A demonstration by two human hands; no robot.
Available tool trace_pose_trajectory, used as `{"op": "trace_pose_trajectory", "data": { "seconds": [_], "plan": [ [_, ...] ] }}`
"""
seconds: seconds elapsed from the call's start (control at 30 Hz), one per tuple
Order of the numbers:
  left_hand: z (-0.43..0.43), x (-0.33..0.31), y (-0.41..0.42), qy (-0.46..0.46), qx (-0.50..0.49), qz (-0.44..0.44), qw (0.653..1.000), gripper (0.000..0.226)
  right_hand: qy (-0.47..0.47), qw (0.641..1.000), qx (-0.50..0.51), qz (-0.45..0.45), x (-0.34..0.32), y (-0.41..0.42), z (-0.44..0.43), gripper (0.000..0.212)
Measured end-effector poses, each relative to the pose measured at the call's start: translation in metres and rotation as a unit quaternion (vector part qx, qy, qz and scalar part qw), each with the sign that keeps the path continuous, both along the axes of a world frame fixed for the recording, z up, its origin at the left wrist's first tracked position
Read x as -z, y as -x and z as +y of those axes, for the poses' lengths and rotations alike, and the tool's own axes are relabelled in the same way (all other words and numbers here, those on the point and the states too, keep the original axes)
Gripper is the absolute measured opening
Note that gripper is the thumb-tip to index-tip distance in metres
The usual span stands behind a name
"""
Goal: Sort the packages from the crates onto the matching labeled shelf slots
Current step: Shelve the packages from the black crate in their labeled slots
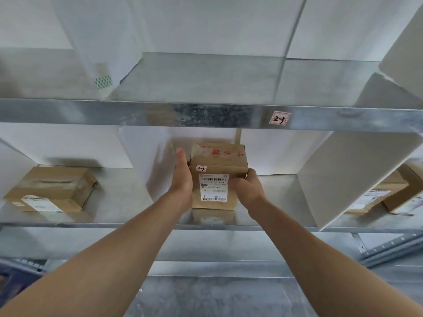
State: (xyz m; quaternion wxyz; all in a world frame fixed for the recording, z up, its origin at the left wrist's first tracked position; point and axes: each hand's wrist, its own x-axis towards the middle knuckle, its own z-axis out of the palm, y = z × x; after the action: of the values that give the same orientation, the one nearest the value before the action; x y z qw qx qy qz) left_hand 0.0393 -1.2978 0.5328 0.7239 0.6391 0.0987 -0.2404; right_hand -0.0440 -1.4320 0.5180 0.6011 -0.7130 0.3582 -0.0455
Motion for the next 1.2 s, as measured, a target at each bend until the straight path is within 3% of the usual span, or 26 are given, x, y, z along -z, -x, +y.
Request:
{"op": "trace_pose_trajectory", "data": {
  "seconds": [0.2, 0.47, 0.77, 1.03, 1.2],
  "plan": [
    [0.003, -0.007, 0.005, -0.003, -0.002, -0.006, 1.0, 0.069, 0.005, 1.0, -0.016, 0.007, -0.002, -0.001, -0.001, 0.049],
    [0.005, -0.018, 0.014, -0.013, -0.007, -0.012, 1.0, 0.066, 0.021, 0.999, -0.026, 0.016, -0.005, 0.002, -0.001, 0.075],
    [0.018, -0.029, 0.039, -0.002, -0.03, -0.013, 0.999, 0.076, 0.028, 0.998, -0.052, 0.011, -0.009, 0.015, 0.004, 0.074],
    [0.024, -0.024, 0.076, -0.011, -0.023, 0.002, 1.0, 0.078, 0.06, 0.996, -0.057, 0.039, -0.011, 0.041, 0.01, 0.059],
    [0.033, -0.017, 0.088, -0.008, -0.014, 0.014, 1.0, 0.084, 0.066, 0.994, -0.055, 0.068, -0.017, 0.059, 0.02, 0.064]
  ]
}}
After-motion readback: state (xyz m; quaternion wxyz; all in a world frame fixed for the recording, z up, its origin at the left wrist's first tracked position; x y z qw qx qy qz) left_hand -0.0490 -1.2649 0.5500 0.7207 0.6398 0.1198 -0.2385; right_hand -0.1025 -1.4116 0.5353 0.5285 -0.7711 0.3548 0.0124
